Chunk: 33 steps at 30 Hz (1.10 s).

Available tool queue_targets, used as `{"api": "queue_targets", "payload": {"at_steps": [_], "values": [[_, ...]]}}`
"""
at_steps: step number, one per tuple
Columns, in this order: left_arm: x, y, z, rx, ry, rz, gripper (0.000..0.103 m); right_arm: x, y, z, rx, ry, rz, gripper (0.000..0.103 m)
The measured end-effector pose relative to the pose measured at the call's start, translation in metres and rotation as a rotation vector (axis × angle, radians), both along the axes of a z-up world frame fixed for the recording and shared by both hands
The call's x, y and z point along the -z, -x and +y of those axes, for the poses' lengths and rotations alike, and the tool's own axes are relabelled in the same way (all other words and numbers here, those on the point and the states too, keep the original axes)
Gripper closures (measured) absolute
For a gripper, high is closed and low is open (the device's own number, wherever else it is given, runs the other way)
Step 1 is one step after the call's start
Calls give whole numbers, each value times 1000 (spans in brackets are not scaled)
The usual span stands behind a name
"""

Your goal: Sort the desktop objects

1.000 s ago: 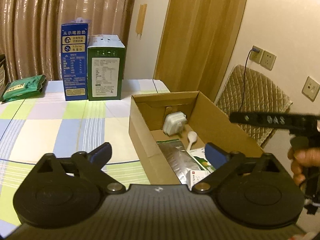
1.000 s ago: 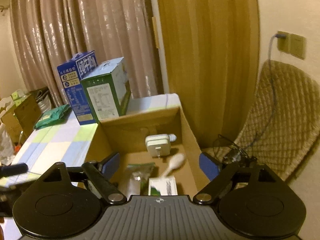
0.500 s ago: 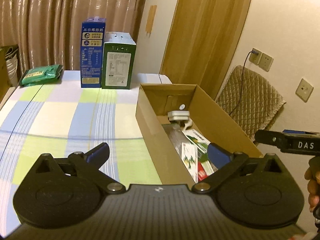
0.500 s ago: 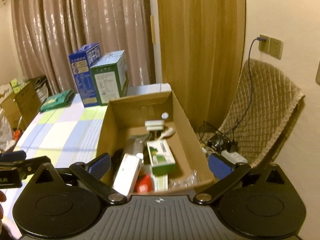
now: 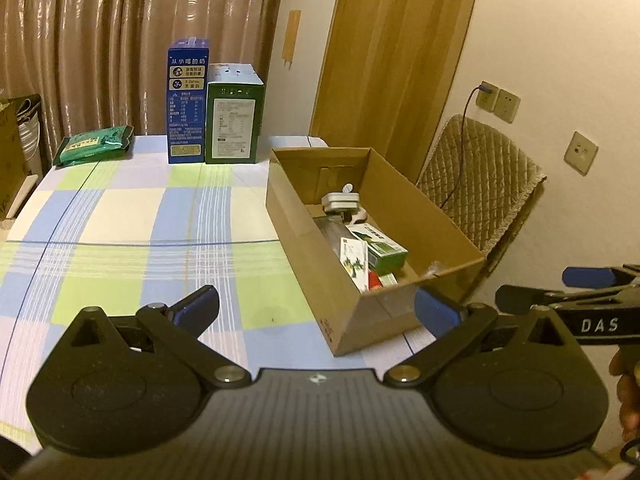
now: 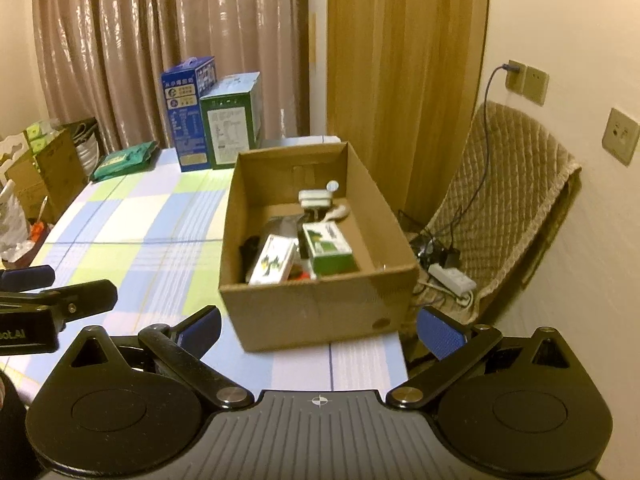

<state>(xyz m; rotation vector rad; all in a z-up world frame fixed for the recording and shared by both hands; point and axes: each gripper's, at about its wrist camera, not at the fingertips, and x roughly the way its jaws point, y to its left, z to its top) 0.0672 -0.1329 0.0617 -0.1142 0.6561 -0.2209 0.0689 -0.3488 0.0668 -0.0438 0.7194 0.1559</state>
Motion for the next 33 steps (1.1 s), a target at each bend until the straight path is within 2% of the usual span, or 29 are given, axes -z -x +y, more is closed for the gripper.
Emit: {"api": "queue_targets", "payload": {"at_steps": [4, 10, 17, 24, 33], "values": [[3, 17, -4, -9, -51, 10, 1, 1, 19, 4, -4, 17, -10, 2], [9, 38, -8, -27, -130, 4, 1, 1, 38, 6, 9, -13, -19, 2], [5, 47, -1, -30, -80, -7, 1, 2, 46, 12, 13, -12, -25, 2], [1, 50, -1, -36, -84, -30, 1, 0, 48, 15, 16, -9, -38, 2], [4, 48, -1, -42, -75, -10, 1, 3, 48, 19, 7, -13, -32, 2]]}}
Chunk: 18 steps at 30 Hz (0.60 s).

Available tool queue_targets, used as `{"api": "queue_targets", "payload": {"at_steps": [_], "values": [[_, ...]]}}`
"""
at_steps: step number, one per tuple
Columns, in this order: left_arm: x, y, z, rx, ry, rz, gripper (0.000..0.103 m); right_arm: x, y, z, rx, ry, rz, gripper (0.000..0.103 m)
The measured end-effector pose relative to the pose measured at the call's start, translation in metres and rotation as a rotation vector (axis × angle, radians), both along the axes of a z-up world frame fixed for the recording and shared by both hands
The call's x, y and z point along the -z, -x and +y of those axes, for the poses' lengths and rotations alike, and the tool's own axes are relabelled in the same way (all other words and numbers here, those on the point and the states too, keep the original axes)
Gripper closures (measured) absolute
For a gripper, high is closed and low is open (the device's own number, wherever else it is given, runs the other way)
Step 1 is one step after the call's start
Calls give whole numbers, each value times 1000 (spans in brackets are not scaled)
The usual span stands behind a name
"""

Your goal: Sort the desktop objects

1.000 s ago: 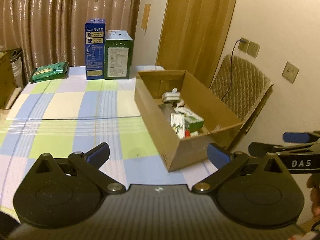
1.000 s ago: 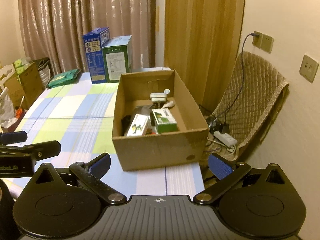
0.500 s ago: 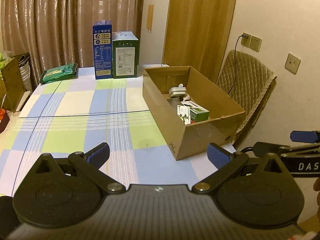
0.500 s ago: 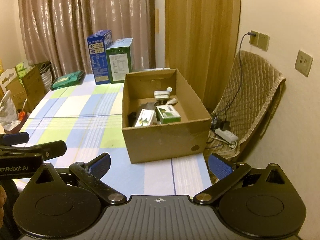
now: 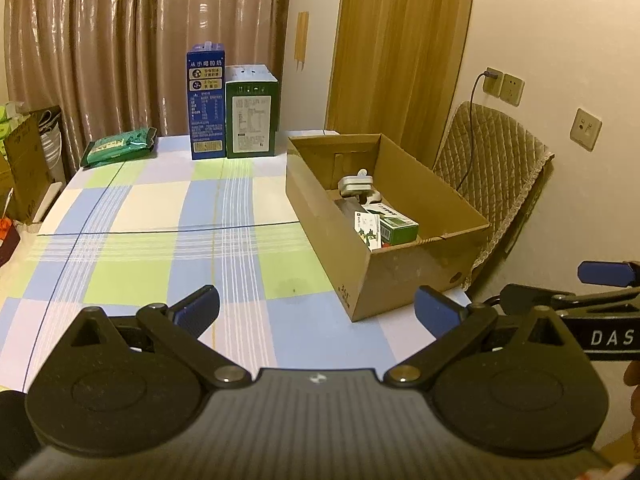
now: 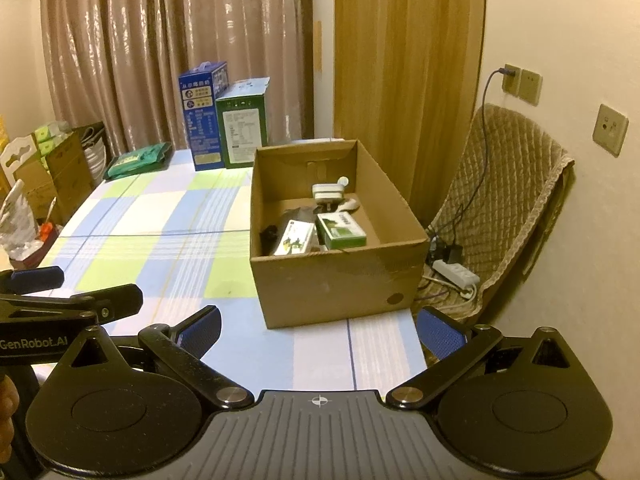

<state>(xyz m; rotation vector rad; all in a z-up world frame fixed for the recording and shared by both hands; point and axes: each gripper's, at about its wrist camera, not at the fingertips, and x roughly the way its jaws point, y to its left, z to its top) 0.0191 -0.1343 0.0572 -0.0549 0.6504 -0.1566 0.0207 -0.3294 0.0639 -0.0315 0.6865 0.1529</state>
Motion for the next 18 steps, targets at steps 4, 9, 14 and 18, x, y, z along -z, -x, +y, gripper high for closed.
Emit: {"api": "queue_targets", "payload": {"at_steps": [4, 9, 14, 18], "values": [[1, 0, 0, 0, 1, -1, 1, 1, 0, -1, 3, 1, 1, 2], [1, 0, 1, 0, 2, -3, 1, 2, 1, -5, 12, 0, 2, 2], [3, -1, 2, -7, 8, 0, 1, 1, 0, -6, 15, 0, 2, 2], [3, -1, 3, -7, 17, 2, 1, 1, -1, -5, 14, 3, 0, 2]]}}
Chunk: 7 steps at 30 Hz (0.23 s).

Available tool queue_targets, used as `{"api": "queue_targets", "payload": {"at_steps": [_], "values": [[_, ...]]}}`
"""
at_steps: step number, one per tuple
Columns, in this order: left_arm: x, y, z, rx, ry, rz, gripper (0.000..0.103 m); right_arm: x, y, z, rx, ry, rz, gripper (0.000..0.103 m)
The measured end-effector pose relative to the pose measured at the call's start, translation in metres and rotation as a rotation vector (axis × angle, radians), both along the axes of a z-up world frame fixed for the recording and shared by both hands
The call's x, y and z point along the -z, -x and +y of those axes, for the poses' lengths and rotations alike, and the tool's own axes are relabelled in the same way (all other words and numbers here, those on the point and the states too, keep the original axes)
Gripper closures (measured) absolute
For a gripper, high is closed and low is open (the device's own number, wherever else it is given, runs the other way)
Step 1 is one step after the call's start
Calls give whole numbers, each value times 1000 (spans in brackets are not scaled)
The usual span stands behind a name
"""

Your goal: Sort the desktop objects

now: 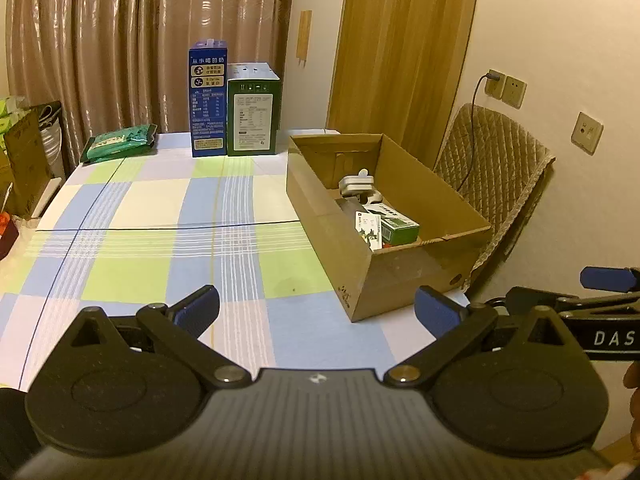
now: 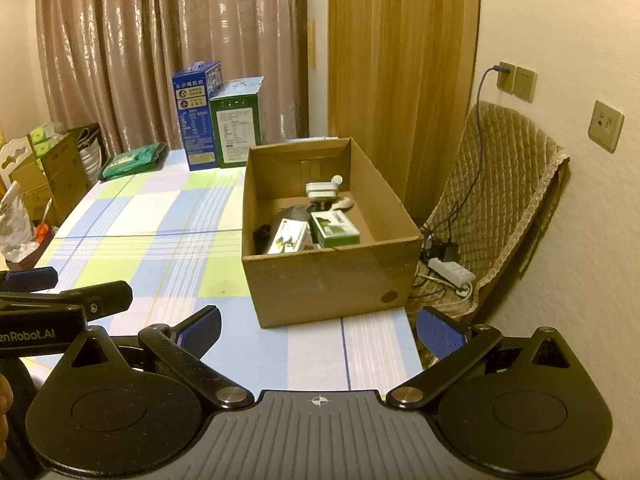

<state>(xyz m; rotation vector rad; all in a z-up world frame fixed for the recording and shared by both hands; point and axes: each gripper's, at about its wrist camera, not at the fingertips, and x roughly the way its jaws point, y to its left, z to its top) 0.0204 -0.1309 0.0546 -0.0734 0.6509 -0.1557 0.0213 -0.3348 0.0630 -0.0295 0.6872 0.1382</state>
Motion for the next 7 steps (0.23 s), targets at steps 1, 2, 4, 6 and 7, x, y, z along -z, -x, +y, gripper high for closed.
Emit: {"api": "queue_targets", "payload": {"at_steps": [1, 2, 4, 6, 7], "values": [[0, 0, 0, 1, 1, -1, 1, 0, 0, 0, 0, 0, -1, 2], [-1, 0, 0, 0, -2, -5, 1, -1, 0, 0, 0, 0, -1, 2], [-1, 0, 0, -1, -3, -8, 1, -1, 0, 0, 1, 1, -1, 2], [0, 1, 1, 4, 10, -12, 1, -1, 0, 0, 1, 0, 1, 2], [-1, 2, 2, 9, 19, -21, 1, -1, 0, 0, 1, 0, 1, 2]]}}
